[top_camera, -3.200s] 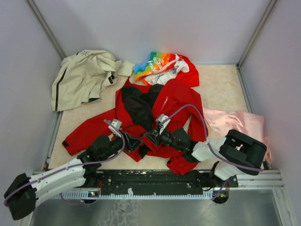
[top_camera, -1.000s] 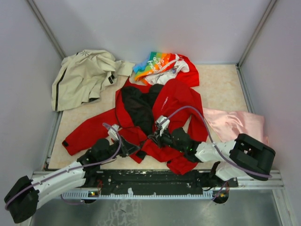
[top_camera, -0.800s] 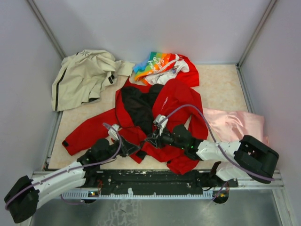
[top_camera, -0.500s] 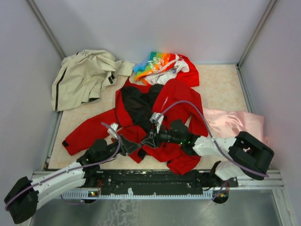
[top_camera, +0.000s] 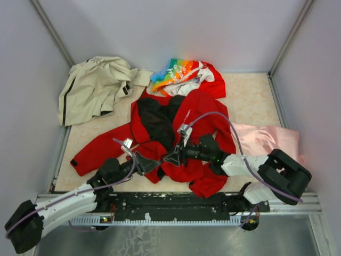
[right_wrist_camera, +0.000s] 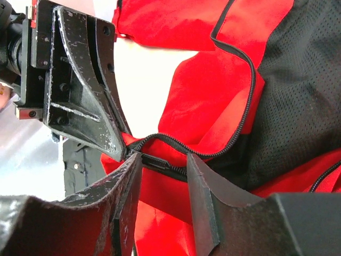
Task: Zip up the jacket
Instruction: Zip the zipper on the jacket.
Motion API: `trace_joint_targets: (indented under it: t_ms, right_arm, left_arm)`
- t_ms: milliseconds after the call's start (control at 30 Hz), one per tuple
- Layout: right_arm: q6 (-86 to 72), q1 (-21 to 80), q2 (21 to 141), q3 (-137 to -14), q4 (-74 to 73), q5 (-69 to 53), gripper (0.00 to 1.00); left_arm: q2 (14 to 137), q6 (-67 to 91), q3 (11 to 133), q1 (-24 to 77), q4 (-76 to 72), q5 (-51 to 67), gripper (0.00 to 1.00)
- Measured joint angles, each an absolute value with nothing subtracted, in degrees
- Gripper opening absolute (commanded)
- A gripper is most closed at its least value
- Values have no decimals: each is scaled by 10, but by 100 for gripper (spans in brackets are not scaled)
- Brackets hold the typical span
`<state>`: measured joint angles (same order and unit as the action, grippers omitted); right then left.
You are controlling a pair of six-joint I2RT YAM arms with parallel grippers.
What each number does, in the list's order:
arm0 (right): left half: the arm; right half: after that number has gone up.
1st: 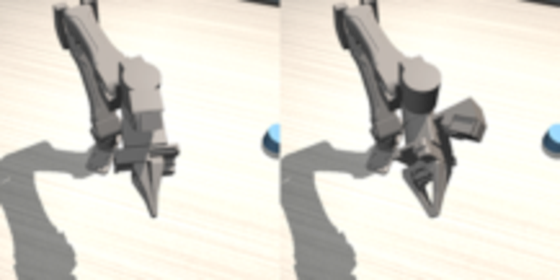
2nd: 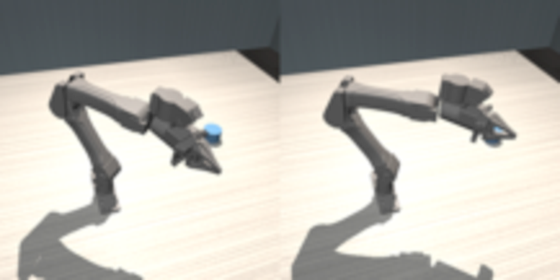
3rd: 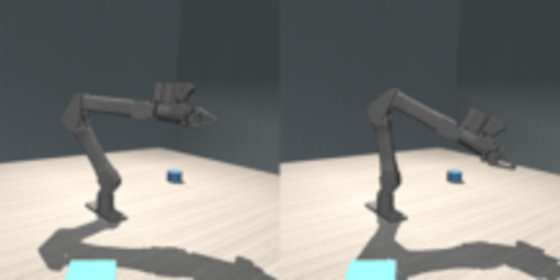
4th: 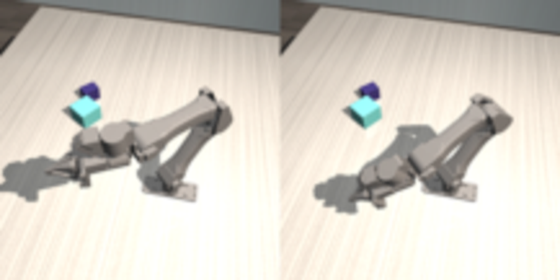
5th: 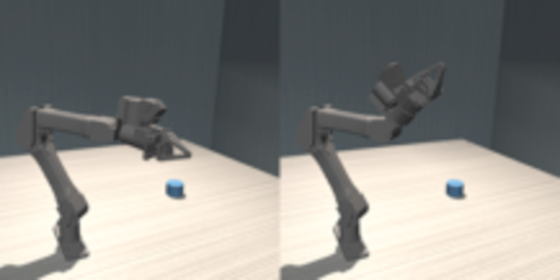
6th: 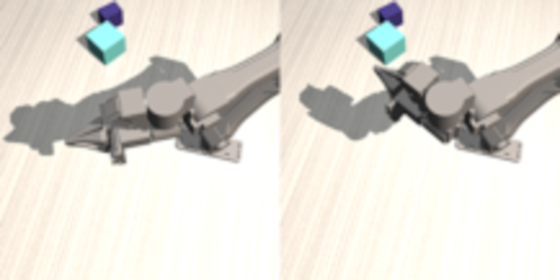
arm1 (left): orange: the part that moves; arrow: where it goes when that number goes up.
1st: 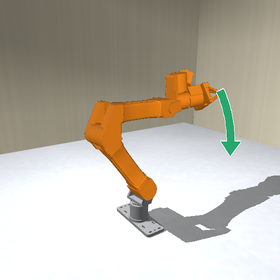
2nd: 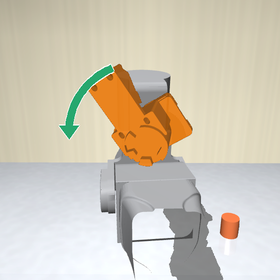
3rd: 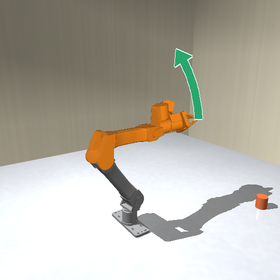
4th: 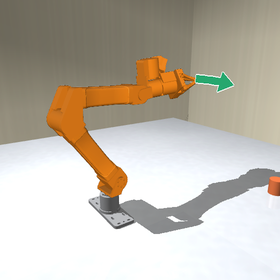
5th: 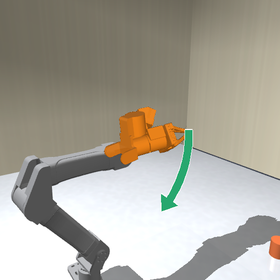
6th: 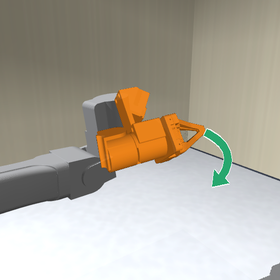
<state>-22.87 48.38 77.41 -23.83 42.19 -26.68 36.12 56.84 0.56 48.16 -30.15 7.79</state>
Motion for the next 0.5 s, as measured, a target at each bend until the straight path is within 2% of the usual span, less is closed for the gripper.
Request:
trace_joint_targets:
  t_ms: [500]
  right_arm:
    - [-326,478,816,-195,588,-305,30]
  left_arm:
    - [411,581,5,482,-357,87,0]
